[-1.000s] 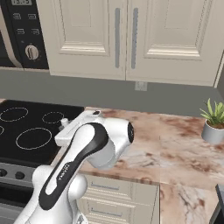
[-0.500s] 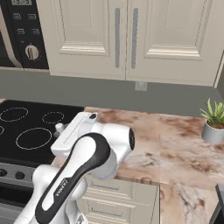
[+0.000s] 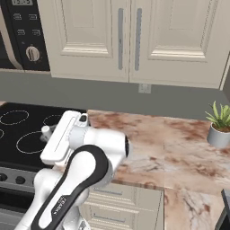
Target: Pick up the marshmallow and place it in the cup of hot chocolate on the dining counter.
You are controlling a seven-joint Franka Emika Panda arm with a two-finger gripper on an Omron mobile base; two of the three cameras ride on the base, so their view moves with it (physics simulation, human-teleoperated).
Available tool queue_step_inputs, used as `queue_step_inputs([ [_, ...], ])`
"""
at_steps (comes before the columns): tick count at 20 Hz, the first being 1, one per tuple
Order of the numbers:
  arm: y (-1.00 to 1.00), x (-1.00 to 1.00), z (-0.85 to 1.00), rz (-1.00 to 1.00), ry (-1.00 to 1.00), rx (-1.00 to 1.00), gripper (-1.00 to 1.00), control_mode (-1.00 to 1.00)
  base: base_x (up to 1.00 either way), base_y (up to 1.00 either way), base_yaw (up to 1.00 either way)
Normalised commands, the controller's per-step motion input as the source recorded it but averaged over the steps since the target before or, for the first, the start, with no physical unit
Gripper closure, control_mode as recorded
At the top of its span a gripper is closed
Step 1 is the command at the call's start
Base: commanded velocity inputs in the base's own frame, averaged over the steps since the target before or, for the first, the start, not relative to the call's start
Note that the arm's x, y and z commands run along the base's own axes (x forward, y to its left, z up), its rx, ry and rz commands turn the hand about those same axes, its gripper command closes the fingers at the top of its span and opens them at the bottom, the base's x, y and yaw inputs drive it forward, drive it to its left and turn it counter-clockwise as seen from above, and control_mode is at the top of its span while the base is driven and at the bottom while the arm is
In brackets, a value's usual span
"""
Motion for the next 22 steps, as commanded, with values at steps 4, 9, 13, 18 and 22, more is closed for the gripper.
queue_step_inputs([
  [4, 0.08, 0.00, 0.10, 0.06, -0.04, 0.05, 1.00, 1.00, -0.02, 0.14, 0.07],
  [9, 0.00, 0.00, 0.00, 0.00, 0.00, 0.00, 1.00, 1.00, -0.37, 0.35, 0.10],
  [13, 0.00, 0.00, 0.00, 0.00, 0.00, 0.00, 1.00, 1.00, -0.72, 0.74, 0.04],
  [18, 0.00, 0.00, 0.00, 0.00, 0.00, 0.00, 1.00, 1.00, -0.83, 1.00, 0.18],
  [22, 0.00, 0.00, 0.00, 0.00, 0.00, 0.00, 1.00, 1.00, -0.25, 1.00, 0.56],
])
